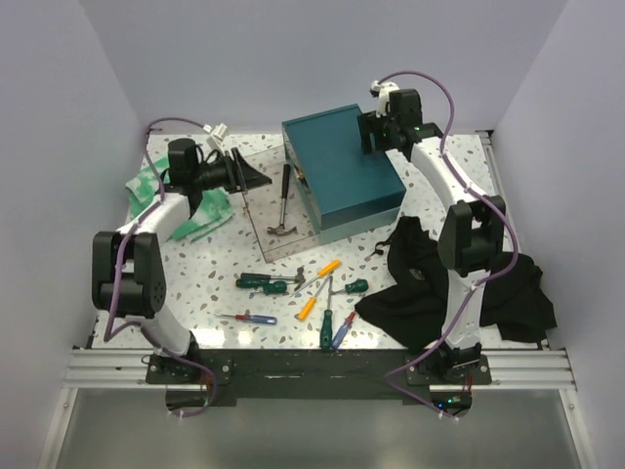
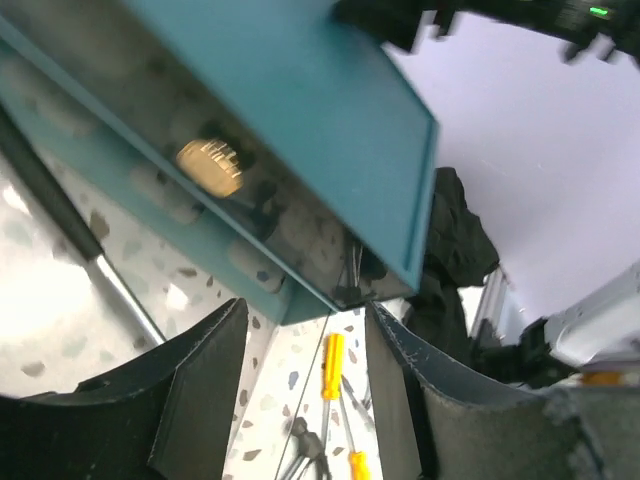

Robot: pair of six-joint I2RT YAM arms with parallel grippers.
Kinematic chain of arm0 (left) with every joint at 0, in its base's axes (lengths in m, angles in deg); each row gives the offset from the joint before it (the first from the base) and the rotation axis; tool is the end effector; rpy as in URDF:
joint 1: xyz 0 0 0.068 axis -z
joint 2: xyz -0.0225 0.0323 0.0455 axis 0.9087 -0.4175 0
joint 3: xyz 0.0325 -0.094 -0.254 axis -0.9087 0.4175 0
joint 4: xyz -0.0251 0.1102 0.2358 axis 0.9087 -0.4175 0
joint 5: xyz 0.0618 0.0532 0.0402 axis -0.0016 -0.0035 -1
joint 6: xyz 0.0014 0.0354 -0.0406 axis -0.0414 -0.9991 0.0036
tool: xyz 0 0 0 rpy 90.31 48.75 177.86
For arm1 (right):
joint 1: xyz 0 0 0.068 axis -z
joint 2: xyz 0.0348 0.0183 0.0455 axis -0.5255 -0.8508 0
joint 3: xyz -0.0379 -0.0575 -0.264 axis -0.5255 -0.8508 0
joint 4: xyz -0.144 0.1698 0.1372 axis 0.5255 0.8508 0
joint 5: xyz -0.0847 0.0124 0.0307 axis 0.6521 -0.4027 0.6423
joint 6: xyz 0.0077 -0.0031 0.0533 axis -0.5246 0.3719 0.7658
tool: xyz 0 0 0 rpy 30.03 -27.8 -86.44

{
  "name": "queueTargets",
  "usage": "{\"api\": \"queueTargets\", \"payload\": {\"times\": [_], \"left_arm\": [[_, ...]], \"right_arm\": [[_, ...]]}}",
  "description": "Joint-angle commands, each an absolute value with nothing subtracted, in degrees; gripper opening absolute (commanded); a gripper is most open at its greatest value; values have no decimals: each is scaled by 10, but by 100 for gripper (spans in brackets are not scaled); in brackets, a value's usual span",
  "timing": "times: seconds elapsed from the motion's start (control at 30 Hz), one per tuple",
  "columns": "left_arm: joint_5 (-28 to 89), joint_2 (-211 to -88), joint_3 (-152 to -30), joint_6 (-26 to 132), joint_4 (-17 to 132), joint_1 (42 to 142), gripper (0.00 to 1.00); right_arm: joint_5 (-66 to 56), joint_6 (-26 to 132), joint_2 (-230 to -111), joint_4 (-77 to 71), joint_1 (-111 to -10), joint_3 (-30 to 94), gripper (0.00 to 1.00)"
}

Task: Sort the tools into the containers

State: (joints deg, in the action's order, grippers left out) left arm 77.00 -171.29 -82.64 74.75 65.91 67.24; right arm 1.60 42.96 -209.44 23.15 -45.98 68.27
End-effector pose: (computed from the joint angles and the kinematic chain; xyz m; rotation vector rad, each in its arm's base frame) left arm 0.3762 -0.0416 0.2545 0.1088 2.0243 -1.3319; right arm 0.4777 0.1218 0.3064 -0.3399 2.1462 0.1233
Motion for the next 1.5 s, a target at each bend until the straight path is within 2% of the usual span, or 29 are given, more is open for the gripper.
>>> {"api": "queueTargets", "payload": {"times": [0.0,0.13,0.23,0.3,0.4,0.5,0.57,0.67,0.9,1.2,1.4,1.47], "left_arm": [[836,-1608,-811,575,596,659,54],[822,-1541,-815,257,392,659,54],[791,-1488,-804,89,275,660,54],[769,-1455,-775,24,231,660,52],[709,-1420,-713,-36,245,661,47],[655,-1390,-644,-61,279,661,37],[637,-1370,-590,-83,301,661,21],[641,-1369,-548,-91,325,665,10],[595,-1431,-513,-109,337,678,8],[597,-1435,-483,-146,344,697,10],[589,-1422,-475,-182,311,736,15],[585,-1415,-471,-183,312,742,25]], "right_arm": [[35,401,-2065,268,-468,662,83],[6,404,-2056,268,-467,660,82],[-39,423,-2045,276,-462,678,82],[-55,438,-2030,275,-460,680,82],[-73,485,-2001,259,-461,658,81],[-92,509,-1978,237,-464,630,82],[-85,509,-1953,236,-466,620,82],[-70,496,-1917,241,-466,599,82],[-60,481,-1869,234,-465,544,84],[-50,469,-1861,233,-466,524,84],[-47,466,-1857,233,-464,509,84],[-45,466,-1856,232,-466,505,84]]}}
